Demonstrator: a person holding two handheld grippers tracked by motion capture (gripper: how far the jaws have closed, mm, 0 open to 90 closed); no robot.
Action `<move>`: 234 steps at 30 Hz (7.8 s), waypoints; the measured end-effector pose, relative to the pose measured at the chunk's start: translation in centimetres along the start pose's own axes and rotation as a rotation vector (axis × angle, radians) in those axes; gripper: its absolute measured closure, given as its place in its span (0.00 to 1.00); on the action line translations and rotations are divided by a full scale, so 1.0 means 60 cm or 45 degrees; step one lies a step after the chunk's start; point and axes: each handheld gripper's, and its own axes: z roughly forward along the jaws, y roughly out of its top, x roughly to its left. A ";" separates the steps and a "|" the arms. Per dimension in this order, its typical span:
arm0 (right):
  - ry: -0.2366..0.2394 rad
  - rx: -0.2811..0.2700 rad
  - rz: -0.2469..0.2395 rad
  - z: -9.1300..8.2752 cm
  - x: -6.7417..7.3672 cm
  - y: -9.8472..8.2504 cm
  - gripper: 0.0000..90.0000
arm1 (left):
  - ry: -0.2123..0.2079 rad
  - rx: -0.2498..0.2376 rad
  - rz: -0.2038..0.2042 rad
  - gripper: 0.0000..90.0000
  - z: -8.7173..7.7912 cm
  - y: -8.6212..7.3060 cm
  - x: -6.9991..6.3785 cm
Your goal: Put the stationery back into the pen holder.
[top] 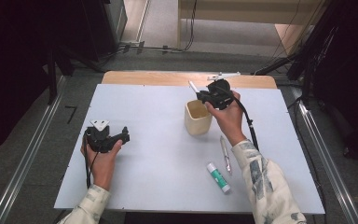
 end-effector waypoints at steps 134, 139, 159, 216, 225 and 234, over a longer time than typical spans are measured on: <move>-0.038 -0.038 0.075 -0.057 -0.039 -0.129 0.21 | 0.002 0.002 0.015 0.10 0.000 -0.001 -0.005; -0.045 -0.019 0.073 -0.057 -0.040 -0.142 0.21 | 0.003 0.002 0.015 0.10 0.000 -0.001 -0.005; -0.093 0.042 0.095 -0.058 -0.054 -0.184 0.20 | 0.004 0.005 0.017 0.10 -0.001 -0.002 -0.005; -0.169 0.194 0.076 -0.046 -0.048 -0.256 0.29 | -0.008 0.005 0.016 0.10 -0.003 -0.001 -0.004; -0.167 0.210 0.076 -0.045 -0.045 -0.258 0.34 | -0.010 0.004 0.016 0.10 -0.003 -0.001 -0.005; -0.185 0.254 0.049 -0.037 -0.037 -0.269 0.39 | -0.012 0.005 0.015 0.10 -0.003 -0.001 -0.004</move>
